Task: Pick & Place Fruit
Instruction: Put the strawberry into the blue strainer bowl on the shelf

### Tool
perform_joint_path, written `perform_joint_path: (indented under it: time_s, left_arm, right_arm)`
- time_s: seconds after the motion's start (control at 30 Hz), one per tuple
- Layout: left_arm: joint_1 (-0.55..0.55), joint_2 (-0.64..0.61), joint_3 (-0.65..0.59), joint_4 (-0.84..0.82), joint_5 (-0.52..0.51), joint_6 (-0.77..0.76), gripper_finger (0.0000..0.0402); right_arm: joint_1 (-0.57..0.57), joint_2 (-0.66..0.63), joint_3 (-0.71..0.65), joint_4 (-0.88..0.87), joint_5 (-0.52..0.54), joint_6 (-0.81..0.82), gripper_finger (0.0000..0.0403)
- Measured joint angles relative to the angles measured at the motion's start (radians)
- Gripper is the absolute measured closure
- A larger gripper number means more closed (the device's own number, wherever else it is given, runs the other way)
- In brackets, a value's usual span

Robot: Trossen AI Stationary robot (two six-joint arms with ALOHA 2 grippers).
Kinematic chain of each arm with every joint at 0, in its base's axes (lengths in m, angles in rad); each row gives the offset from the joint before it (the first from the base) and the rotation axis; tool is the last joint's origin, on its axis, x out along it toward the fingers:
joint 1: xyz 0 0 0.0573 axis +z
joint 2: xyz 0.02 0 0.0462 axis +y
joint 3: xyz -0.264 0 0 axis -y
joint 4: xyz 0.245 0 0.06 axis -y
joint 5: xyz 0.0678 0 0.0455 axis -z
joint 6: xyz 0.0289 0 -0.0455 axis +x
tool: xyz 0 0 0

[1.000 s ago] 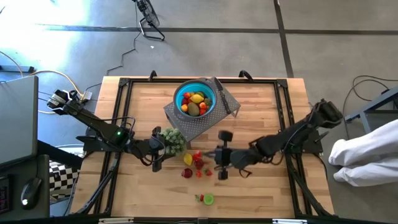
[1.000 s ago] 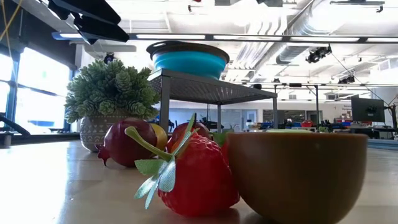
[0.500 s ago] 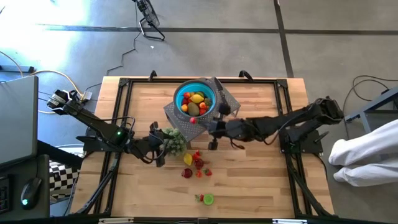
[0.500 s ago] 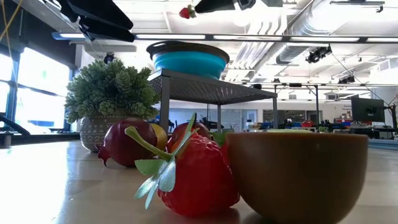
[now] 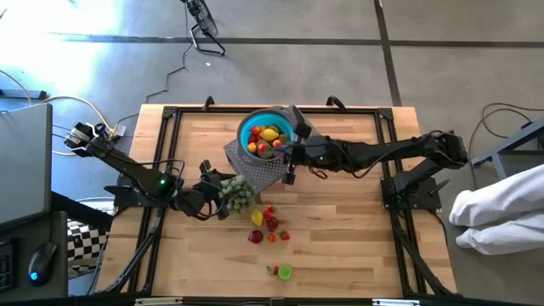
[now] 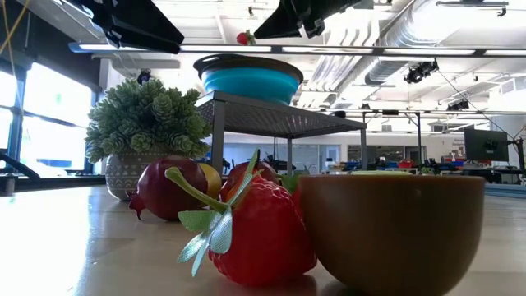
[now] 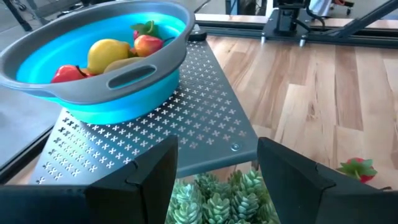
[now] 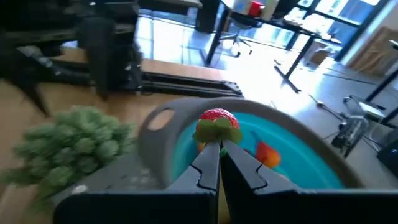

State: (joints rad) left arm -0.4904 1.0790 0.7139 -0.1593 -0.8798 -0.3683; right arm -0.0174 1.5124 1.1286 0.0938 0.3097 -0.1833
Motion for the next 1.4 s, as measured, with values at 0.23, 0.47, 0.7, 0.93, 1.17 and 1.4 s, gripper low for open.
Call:
perform_joint_path:
  time_s: [0.23, 0.47, 0.7, 0.93, 1.17, 1.4]
  left_arm:
    - [0.0, 0.0, 0.0, 0.0, -0.002, 0.0, 0.0184]
    - [0.0, 0.0, 0.0, 0.0, -0.002, 0.0, 0.0184]
    - [0.0, 0.0, 0.0, 0.0, -0.008, 0.048, 0.0184]
    - [0.0, 0.0, 0.0, -0.001, -0.037, 0.057, 0.0184]
    - [0.0, 0.0, 0.0, -0.001, -0.04, 0.05, 0.0184]
    - [0.0, 0.0, 0.0, -0.001, -0.039, 0.05, 0.0184]
  right_arm:
    - [-0.059, 0.0, 0.104, -0.088, -0.088, 0.0, 0.04]
    - [-0.106, 0.0, 0.163, -0.157, -0.093, -0.031, 0.04]
    - [-0.162, 0.0, 0.167, -0.219, -0.136, -0.05, 0.04]
    - [-0.208, 0.042, 0.166, -0.237, -0.306, -0.089, 0.04]
    - [-0.22, 0.111, 0.166, -0.22, -0.375, -0.188, 0.04]
    - [-0.221, 0.133, 0.166, -0.203, -0.38, -0.266, 0.04]
